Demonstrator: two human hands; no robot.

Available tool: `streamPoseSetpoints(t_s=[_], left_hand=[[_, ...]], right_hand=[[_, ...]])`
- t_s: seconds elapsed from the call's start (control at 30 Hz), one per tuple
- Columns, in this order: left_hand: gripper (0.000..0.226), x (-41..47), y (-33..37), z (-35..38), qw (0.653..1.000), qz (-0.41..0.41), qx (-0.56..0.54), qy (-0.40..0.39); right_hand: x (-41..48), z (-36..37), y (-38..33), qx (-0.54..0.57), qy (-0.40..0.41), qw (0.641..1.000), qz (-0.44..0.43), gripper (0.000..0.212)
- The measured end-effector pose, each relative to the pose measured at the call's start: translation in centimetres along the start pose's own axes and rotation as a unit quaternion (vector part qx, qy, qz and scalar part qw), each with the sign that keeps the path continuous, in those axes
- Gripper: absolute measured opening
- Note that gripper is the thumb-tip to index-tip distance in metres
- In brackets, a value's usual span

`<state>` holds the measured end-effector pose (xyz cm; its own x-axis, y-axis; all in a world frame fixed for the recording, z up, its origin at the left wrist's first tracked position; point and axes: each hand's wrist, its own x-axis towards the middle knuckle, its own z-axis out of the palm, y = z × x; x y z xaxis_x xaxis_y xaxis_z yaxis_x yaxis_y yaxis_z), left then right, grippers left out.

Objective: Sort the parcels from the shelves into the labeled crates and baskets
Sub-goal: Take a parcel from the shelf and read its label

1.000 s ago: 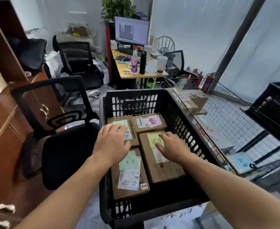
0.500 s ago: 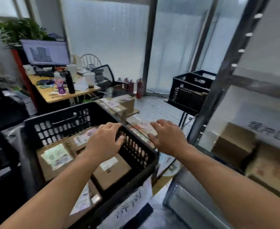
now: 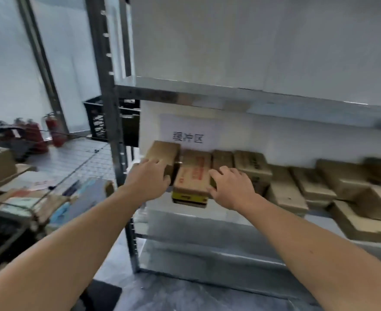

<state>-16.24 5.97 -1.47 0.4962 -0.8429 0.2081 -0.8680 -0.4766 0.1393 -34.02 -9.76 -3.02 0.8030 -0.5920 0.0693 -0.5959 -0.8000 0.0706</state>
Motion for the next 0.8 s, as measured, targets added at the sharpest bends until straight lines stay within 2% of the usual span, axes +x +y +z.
streamPoseSetpoints(t_s=[0.13, 0.37, 0.6, 0.8], left_hand=[[0.046, 3.2, 10.3, 3.0, 0.997, 0.075, 0.002, -0.014], [0.047, 6.5, 24.9, 7.3, 0.987, 0.143, -0.040, -0.068], [0.055, 10.1, 33.8, 10.4, 0.973, 0.201, -0.067, -0.091], [0.057, 15.4, 40.5, 13.7, 0.964, 0.230, -0.091, -0.099]], right_hand=[[-5.4, 1.5, 10.4, -0.007, -0.029, 0.995, 0.097, 0.050], [-13.8, 2.9, 24.6, 0.012, -0.050, 0.970, 0.238, 0.048], [-16.4, 4.7, 31.9, 0.030, -0.032, 0.948, 0.314, 0.044], [-14.3, 6.0, 38.4, 0.036, -0.017, 0.938, 0.343, 0.045]])
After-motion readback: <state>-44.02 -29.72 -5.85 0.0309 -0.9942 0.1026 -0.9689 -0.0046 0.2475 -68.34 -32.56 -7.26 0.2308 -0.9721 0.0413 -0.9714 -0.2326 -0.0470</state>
